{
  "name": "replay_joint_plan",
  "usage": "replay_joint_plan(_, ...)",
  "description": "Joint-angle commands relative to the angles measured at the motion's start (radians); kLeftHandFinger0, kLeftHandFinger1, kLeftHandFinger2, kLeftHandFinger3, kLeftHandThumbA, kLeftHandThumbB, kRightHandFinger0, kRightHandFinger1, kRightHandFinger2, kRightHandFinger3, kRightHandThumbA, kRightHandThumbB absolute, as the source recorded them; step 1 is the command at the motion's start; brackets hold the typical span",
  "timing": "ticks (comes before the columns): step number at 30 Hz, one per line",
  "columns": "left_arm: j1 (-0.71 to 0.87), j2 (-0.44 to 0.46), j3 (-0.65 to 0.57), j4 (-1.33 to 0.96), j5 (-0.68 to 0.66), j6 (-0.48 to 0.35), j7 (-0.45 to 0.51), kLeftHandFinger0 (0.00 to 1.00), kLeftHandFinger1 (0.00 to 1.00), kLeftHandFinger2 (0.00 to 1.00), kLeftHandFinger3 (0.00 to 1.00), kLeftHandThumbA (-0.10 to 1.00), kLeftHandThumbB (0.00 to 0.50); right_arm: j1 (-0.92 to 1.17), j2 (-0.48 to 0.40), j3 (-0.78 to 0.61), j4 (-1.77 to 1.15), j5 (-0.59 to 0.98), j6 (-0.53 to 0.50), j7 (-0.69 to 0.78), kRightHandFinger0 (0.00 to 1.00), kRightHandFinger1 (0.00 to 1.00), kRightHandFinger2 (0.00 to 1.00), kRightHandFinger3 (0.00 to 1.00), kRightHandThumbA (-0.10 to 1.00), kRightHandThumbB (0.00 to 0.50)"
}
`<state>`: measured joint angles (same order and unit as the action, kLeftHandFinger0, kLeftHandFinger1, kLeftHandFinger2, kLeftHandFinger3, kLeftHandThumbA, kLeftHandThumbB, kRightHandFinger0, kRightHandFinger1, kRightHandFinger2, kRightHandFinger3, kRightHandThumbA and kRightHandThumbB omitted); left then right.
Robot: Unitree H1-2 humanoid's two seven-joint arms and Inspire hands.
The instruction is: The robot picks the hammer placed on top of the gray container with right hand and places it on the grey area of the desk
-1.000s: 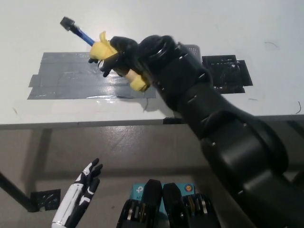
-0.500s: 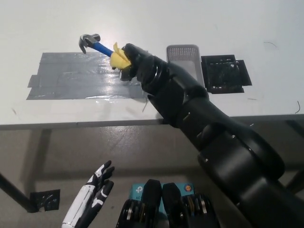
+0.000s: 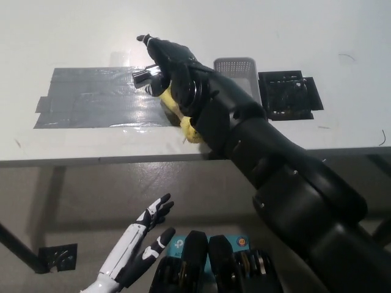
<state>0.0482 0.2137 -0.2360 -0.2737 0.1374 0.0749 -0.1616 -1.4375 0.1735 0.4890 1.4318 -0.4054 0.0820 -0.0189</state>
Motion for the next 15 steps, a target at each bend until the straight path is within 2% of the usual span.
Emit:
replay_joint_plan(1,-0.018,0.006,-0.007,-0.018,0.014,-0.007,-0.025,1.00,1.00,1.00,1.00,0.88,0.173,-0.070,-0.024,-0.003,-0.025,-0.012,-0.048,0.029,1.00,1.00,1.00,1.00,0.89,0.500)
replay_joint_plan(3,-0.023,0.006,-0.008,-0.015,0.023,-0.008,-0.024,1.00,1.00,1.00,1.00,0.88,0.167,-0.071,-0.028,-0.005,-0.025,-0.011,-0.056,0.033,1.00,1.00,1.00,1.00,0.93,0.500)
replay_joint_plan(8,-0.030,-0.002,-0.002,0.000,0.016,-0.009,-0.026,1.00,1.00,1.00,1.00,0.86,0.179,-0.088,-0.045,-0.045,-0.036,0.019,-0.076,0.038,1.00,1.00,1.00,1.00,0.94,0.500)
replay_joint_plan(11,-0.028,-0.007,0.002,0.006,0.016,-0.014,-0.022,1.00,1.00,1.00,1.00,0.86,0.177,-0.114,-0.066,-0.066,-0.056,0.028,-0.096,0.051,1.00,1.00,1.00,1.00,0.99,0.500)
replay_joint_plan(13,-0.035,-0.009,0.006,0.015,0.020,-0.021,-0.019,1.00,1.00,1.00,1.00,0.86,0.179,-0.148,-0.102,-0.092,-0.087,0.045,-0.138,0.072,1.00,1.00,1.00,1.00,1.00,0.500)
replay_joint_plan(14,-0.044,-0.008,0.005,0.021,0.029,-0.027,-0.016,1.00,1.00,1.00,1.00,0.87,0.169,-0.165,-0.124,-0.121,-0.111,0.068,-0.162,0.081,1.00,1.00,1.00,1.00,0.96,0.493)
replay_joint_plan(15,-0.048,-0.006,0.006,0.026,0.033,-0.033,-0.016,1.00,1.00,1.00,1.00,0.87,0.161,-0.182,-0.149,-0.140,-0.147,0.078,-0.167,0.094,1.00,1.00,1.00,1.00,0.99,0.499)
